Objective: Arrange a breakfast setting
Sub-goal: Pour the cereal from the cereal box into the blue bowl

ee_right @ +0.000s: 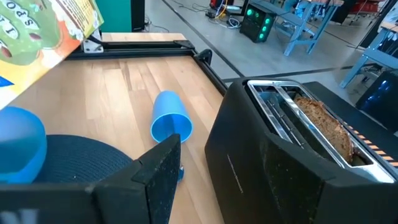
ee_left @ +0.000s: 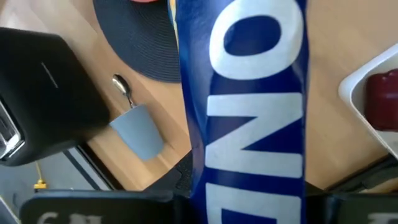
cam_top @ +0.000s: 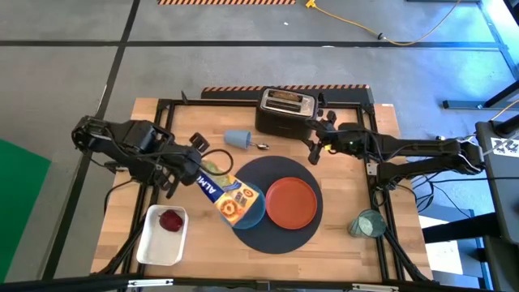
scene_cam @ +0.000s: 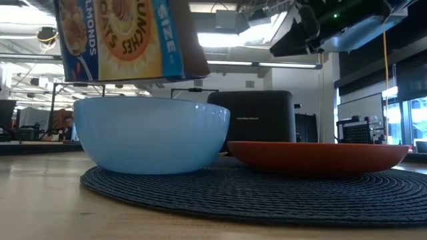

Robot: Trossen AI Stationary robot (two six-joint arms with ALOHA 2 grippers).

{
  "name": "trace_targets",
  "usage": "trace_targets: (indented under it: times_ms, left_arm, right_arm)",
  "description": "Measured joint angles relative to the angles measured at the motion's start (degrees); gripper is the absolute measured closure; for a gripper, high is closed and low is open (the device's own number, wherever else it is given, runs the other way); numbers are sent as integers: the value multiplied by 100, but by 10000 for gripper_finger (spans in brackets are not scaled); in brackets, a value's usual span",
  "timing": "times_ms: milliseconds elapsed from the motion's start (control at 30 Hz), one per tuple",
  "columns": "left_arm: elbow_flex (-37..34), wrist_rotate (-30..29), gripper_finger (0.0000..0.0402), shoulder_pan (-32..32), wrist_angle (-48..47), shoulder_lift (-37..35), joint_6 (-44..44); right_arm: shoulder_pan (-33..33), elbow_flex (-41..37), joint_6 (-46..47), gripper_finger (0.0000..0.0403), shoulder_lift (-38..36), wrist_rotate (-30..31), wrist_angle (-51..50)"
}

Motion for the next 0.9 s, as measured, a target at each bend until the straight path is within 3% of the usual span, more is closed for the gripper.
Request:
trace_targets:
  times_ms: [267,533,900]
  left_arm:
    - [-13,-307,341,-7,21,7,309]
    - [-513,-331,342,-240,2,31,650]
    - [-566,-1247,342,-730,16,28,1062]
  right_arm:
    - [0,0,-2,191,10,0,0]
    - [0,0,-2,191,10,0,0]
    - [0,0,22,191,10,0,0]
